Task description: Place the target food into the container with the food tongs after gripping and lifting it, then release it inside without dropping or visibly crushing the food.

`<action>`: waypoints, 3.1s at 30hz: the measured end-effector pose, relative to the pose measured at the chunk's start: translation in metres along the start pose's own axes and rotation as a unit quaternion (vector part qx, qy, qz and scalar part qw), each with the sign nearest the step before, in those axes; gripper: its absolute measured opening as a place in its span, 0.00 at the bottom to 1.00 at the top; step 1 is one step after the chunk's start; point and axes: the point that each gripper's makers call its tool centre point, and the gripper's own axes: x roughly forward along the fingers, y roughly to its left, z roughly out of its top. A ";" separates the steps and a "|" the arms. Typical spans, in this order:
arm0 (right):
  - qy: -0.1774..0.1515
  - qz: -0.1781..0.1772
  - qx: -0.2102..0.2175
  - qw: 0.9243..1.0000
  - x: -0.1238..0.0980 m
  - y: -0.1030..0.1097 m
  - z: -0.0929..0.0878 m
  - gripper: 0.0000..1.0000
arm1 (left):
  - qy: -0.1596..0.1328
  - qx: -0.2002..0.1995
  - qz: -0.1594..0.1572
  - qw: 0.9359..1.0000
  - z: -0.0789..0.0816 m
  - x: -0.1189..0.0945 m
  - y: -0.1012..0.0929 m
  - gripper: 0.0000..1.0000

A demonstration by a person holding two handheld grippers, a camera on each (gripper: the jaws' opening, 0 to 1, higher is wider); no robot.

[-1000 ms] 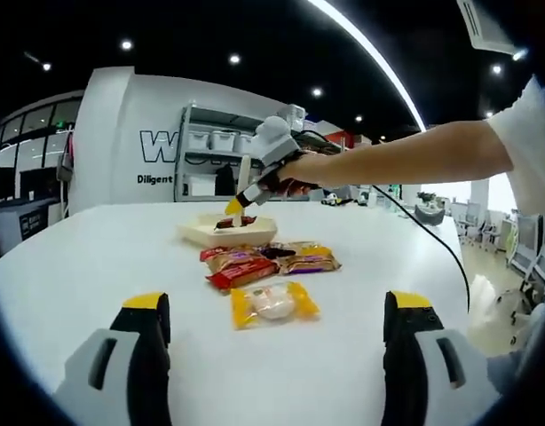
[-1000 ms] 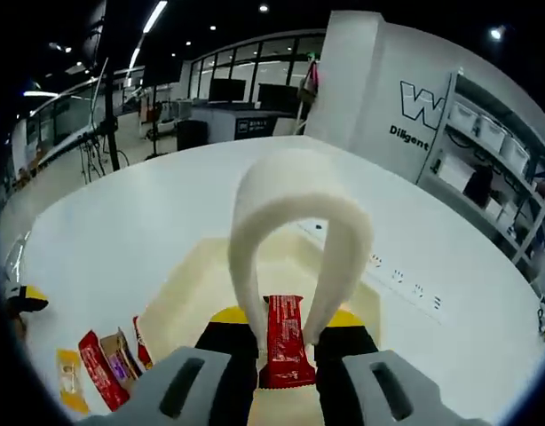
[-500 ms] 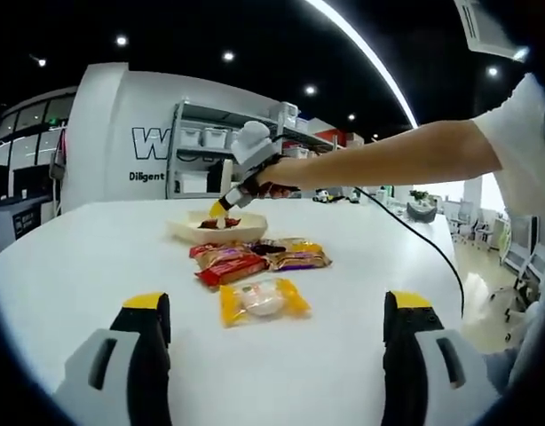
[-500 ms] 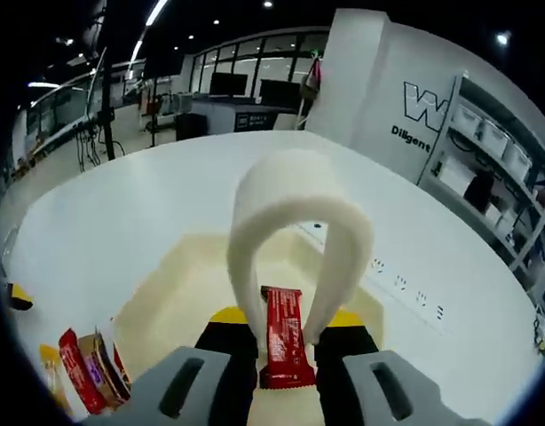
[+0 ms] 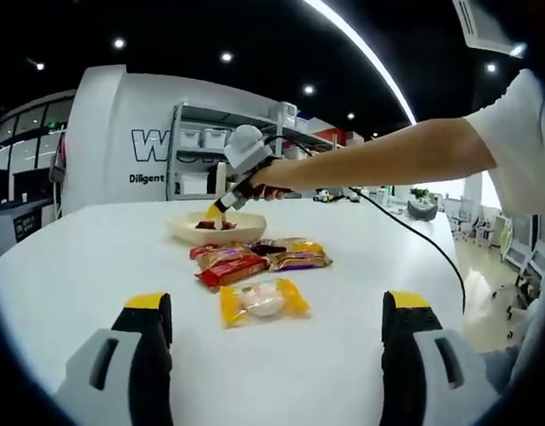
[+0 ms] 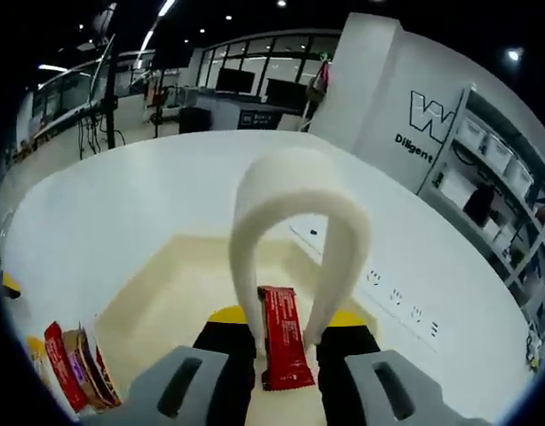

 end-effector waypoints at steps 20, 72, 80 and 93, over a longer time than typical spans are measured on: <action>-0.027 -0.009 0.034 0.999 -0.075 0.001 0.012 0.20 | -0.018 -0.016 0.010 1.000 0.004 -0.004 0.000 0.97; 0.035 0.046 0.174 0.983 -0.166 0.059 -0.089 0.20 | 0.005 0.040 0.016 0.999 -0.001 -0.004 -0.004 0.93; 0.053 0.045 0.140 0.988 -0.168 0.073 -0.109 0.20 | 0.007 0.050 0.020 0.999 -0.002 -0.004 -0.002 0.91; 0.064 0.029 0.148 0.986 -0.166 0.054 -0.122 0.20 | 0.005 0.060 0.020 0.998 -0.001 -0.004 -0.003 0.90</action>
